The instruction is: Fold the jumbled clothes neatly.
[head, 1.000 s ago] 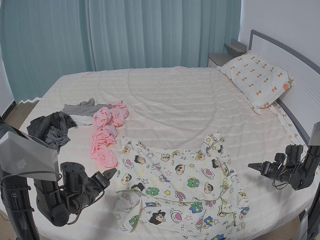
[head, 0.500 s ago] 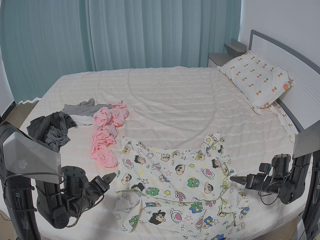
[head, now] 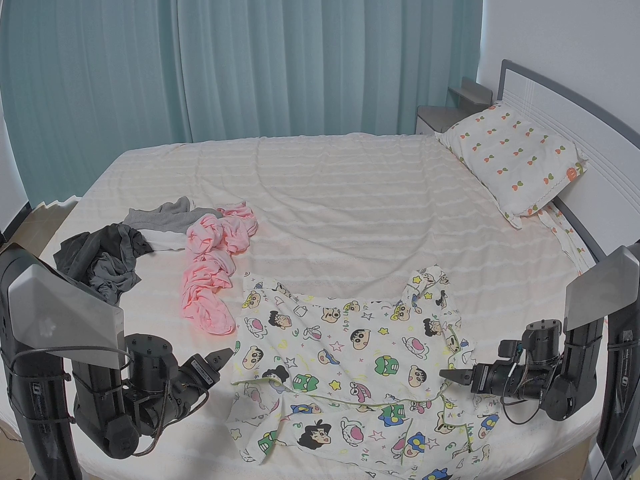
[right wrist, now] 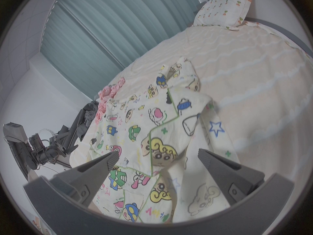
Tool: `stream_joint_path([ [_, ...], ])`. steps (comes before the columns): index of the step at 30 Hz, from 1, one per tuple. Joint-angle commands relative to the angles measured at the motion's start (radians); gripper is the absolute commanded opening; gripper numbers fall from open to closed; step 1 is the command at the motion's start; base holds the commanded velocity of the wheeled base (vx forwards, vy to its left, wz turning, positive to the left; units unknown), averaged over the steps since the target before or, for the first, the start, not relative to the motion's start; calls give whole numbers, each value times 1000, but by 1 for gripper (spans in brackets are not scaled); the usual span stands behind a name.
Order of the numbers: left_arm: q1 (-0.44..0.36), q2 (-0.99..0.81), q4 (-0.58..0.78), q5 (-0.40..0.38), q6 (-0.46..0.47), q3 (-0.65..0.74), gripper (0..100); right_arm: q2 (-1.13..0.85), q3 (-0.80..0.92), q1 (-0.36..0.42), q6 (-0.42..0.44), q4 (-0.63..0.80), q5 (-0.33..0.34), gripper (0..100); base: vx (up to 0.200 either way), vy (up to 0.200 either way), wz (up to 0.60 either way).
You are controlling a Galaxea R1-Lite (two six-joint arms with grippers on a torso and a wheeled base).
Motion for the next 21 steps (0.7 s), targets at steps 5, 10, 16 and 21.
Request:
stream_joint_path([
  [5,0,3,0,1,0,1,100,86,-3,63,-2,-36,-1,100,0,0,0],
  [10,0,3,0,1,0,0,100,81,-8,84,-3,-39,-2,100,0,0,0],
  [16,0,3,1,5,0,0,100,106,65,-200,-17,-68,-22,100,0,0,0],
  [21,0,3,0,5,0,0,100,130,25,-198,-22,-68,-90,100,0,0,0],
])
